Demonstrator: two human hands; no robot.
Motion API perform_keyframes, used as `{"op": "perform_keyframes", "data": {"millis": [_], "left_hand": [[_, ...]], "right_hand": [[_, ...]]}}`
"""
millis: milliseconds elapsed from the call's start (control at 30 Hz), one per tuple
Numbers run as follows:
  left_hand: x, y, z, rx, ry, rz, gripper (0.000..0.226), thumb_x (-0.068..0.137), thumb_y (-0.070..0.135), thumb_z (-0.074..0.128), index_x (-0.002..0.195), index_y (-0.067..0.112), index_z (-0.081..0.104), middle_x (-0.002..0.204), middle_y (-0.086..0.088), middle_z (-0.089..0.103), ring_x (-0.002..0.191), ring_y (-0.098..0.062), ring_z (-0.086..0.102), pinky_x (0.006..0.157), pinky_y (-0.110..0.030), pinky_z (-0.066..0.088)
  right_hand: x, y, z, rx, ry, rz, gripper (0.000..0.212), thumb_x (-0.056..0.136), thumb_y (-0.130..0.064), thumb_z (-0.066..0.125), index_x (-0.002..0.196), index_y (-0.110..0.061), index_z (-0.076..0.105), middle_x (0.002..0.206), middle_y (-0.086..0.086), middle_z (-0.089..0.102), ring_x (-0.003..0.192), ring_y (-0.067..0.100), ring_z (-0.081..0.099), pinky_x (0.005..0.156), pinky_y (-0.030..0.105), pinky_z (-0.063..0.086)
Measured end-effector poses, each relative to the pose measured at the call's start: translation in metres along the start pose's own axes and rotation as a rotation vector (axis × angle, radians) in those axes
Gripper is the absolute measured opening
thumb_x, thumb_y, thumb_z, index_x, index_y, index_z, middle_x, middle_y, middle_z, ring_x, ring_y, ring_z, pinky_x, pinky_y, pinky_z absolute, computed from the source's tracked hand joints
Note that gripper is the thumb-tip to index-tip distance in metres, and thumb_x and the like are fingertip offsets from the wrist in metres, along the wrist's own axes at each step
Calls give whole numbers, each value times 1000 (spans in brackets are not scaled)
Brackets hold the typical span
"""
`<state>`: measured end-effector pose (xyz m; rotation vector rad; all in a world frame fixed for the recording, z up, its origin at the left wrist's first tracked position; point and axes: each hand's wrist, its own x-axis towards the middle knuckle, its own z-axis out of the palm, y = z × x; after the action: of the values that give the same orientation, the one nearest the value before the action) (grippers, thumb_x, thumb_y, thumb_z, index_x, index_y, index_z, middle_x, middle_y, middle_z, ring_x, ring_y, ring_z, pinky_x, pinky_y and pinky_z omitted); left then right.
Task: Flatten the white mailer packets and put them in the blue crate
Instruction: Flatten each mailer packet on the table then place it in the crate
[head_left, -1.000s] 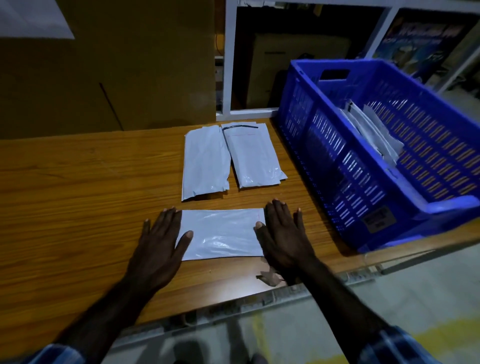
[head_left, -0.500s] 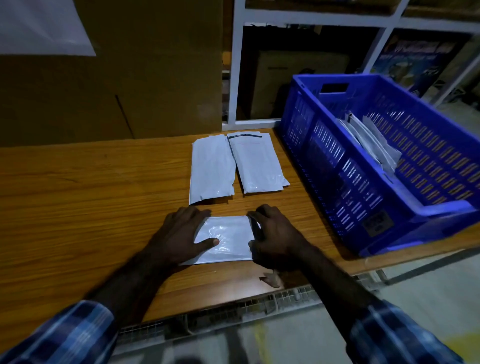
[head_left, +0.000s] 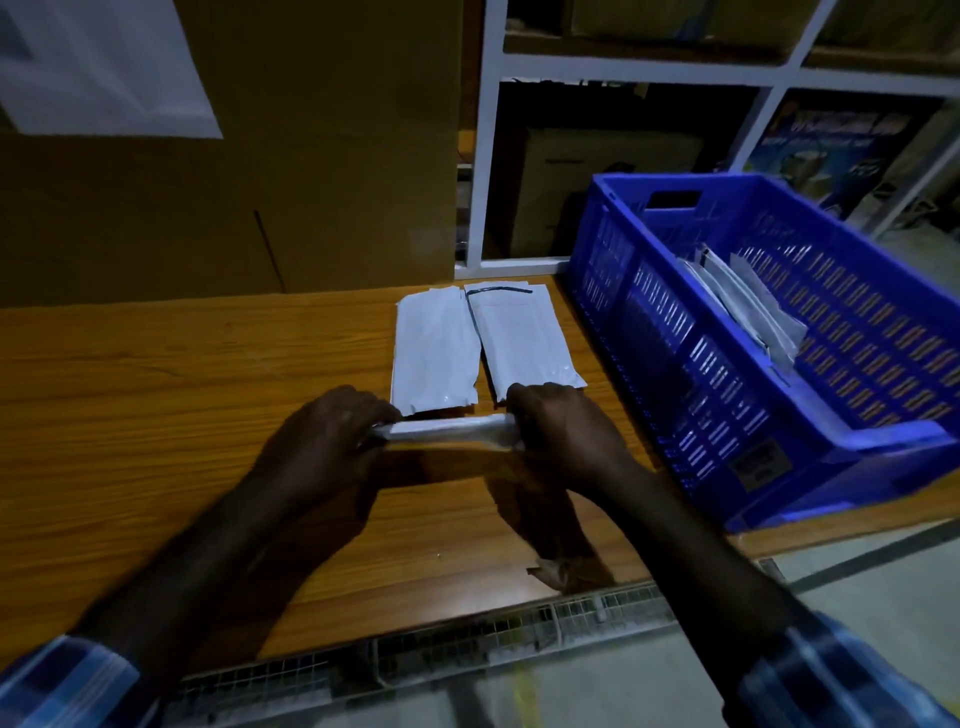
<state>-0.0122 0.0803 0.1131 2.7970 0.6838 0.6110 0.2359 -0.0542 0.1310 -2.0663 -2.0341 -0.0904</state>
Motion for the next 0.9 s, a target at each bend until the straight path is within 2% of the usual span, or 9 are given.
{"op": "perform_keyframes", "data": {"millis": [67,200,333,433,500,633,700,767,900], "left_hand": [[-18,2,-1,8,44,30,44,67,9,82,107,16,66,103,-2,68,94,-22,61,74,-32,51],[-63,20,24,-22,34,-116,49,75,19,80,120,23,64,121,-2,67,108,-20,64,90,-33,52],[-102,27,57,-28,-7,-57,36,96,34,51,120,13,68,128,-7,64,119,-22,60,92,-38,54],[-112,35,66,-94,39,-122,53,96,47,45,127,8,64,136,-5,57,131,-17,49,107,-27,40],[-106,40,67,-97,63,-174,53,97,43,44,136,8,55,144,-3,47,139,-13,37,115,-20,24],[-84,36,76,-74,17,-298,56,102,43,25,151,16,31,159,4,18,149,-7,7,121,-27,9],[-81,32,89,-63,-35,-356,61,100,49,7,154,22,15,161,8,3,149,-4,-5,120,-25,0],[-83,29,98,-23,-63,-369,67,98,51,-3,154,17,13,161,1,4,150,-12,0,119,-26,-2],[-88,25,105,68,-98,-352,57,104,34,15,152,5,24,159,-13,20,148,-27,20,117,-37,12]], "right_hand": [[-6,-6,1,-39,66,-58,32,70,-7,79,95,-14,61,84,6,66,73,26,59,56,31,40],[-36,-12,27,-3,38,-52,32,70,-19,80,95,-17,60,89,5,68,83,27,61,65,32,48],[-71,-18,58,112,-82,-57,20,71,-23,59,90,-19,64,101,2,69,96,27,61,82,35,48],[-82,-30,68,156,-78,-19,30,71,-34,55,95,-22,66,127,4,65,120,23,56,101,33,43],[-71,-44,72,168,16,-14,32,84,-37,50,101,-18,69,128,6,65,121,21,56,103,33,44],[-32,-72,92,199,60,-53,51,104,-33,27,129,-2,60,140,18,55,130,30,52,111,41,39],[-23,-80,106,214,44,-67,48,105,-26,30,137,1,52,146,21,47,137,33,45,113,45,36],[-24,-85,119,212,62,-88,46,104,-20,33,140,5,48,148,24,44,139,35,41,112,49,37],[-33,-86,136,163,166,-160,44,105,-15,39,141,10,44,150,26,40,143,36,35,113,50,35]]}}
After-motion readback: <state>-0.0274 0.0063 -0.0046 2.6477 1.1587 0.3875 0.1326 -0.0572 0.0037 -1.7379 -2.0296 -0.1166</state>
